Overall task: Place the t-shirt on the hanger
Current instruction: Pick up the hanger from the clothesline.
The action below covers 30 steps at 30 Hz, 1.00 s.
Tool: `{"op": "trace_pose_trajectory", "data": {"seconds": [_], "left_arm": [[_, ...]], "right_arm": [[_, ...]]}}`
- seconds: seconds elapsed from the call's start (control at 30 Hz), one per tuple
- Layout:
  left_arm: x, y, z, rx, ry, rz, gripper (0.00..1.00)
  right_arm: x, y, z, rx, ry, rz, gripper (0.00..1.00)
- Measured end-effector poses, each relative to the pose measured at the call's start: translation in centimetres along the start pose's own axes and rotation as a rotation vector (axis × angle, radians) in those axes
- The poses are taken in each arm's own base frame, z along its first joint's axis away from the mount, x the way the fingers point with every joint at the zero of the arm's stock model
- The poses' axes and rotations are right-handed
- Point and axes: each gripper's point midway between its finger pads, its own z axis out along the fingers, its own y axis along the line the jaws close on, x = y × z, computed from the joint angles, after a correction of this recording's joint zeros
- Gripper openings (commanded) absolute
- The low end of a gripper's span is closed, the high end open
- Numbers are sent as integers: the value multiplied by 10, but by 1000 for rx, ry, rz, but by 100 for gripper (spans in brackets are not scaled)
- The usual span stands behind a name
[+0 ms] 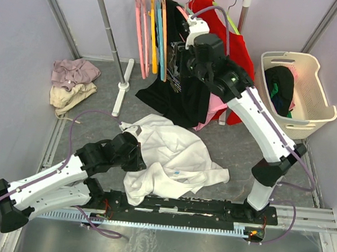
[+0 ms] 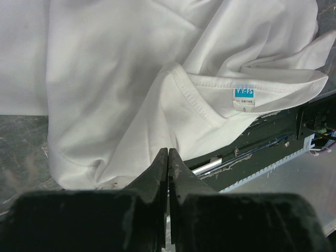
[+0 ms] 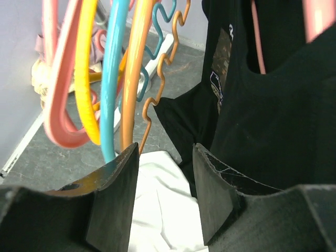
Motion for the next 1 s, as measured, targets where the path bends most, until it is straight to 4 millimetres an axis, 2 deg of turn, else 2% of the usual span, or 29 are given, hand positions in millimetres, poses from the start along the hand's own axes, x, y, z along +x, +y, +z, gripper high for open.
{"op": "trace_pose_trajectory", "data": {"seconds": [0.13,0.27,0.4,0.73,1.0], "left_arm": [[0,0,1,-3,3,0,4],[0,0,1,-3,3,0,4],[0,0,1,-3,3,0,4],[0,0,0,0,-1,0,4],[0,1,-1,-1,-3,0,4]], "right_arm": [[-21,0,-24,-15,-61,21,55],[-36,2,-37,-27,-106,38,56],[-34,2,-34,-27,-103,41,57],[-19,5,-6,-17,-58,41,58],[-19,5,-5,-16,-58,42,58]]}}
